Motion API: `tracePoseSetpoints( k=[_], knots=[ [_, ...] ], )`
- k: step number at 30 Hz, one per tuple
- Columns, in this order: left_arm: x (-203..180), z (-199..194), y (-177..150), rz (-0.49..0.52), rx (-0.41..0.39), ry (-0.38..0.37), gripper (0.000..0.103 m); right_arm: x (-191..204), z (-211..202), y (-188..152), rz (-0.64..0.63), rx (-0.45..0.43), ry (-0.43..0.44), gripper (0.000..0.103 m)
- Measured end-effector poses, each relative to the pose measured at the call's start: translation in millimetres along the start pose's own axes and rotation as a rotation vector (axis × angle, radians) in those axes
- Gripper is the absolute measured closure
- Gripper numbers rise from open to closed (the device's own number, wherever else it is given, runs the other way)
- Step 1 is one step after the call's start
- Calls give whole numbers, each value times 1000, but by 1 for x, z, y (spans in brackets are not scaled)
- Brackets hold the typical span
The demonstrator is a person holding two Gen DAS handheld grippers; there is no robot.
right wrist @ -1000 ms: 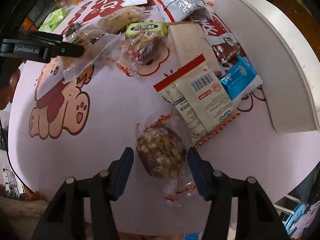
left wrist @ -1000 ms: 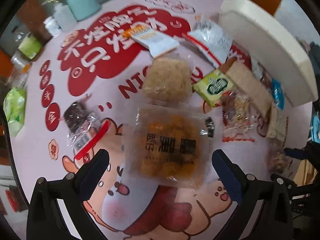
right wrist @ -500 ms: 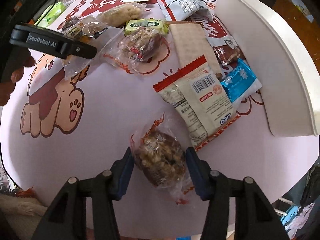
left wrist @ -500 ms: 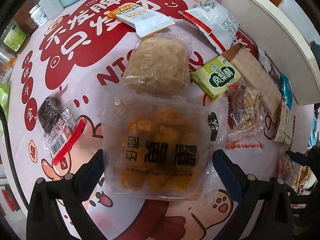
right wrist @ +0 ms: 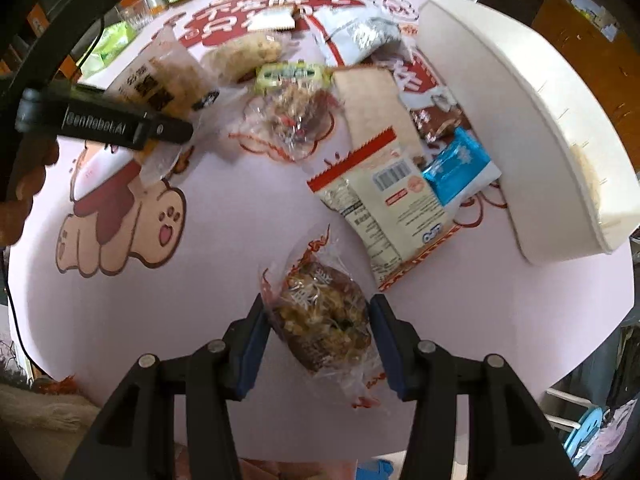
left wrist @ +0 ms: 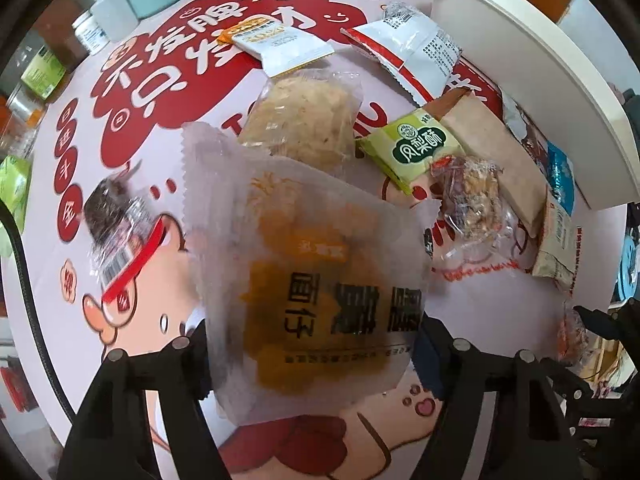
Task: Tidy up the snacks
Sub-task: 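Grasp the orange pastry bag with the left tool while the right tool grasps the nut pack, then carry both packs into the white tray and open both tools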
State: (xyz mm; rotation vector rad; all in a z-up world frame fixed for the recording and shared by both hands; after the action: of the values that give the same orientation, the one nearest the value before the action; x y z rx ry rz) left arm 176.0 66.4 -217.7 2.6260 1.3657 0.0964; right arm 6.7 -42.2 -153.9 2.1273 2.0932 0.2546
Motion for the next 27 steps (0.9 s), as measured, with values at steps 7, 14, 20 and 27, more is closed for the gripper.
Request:
tracePoseSetpoints(
  k=[7,14,20,27],
  knots=[
    [-8,-40,-19,-10,-61,-11,30,-8,-38,10,21,-96,-11,53],
    [-36,-96,-23,37,-167,-43,30,-49,-73,26,121,-208,5,53],
    [-73,-138,-7,106,-269,-71,30,-84,-106,35,176,-287,-53,53],
    [-113,-166,21,171,-342,-86,29,-136,-139,52,231,-363,-137,53]
  ],
)
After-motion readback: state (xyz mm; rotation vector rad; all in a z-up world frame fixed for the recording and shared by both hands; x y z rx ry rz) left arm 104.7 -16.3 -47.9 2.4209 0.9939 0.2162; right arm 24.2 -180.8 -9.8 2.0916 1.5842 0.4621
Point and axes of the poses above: each gripper's, at about its wrist camera, not at the fingertips, and z roughly the way its jaws point, x to its left, y to its top, the point moved 2 cm from there along z, roughly the way its jaws point, and after that the axes turned 1 degree about x, right-handed, at the moved point
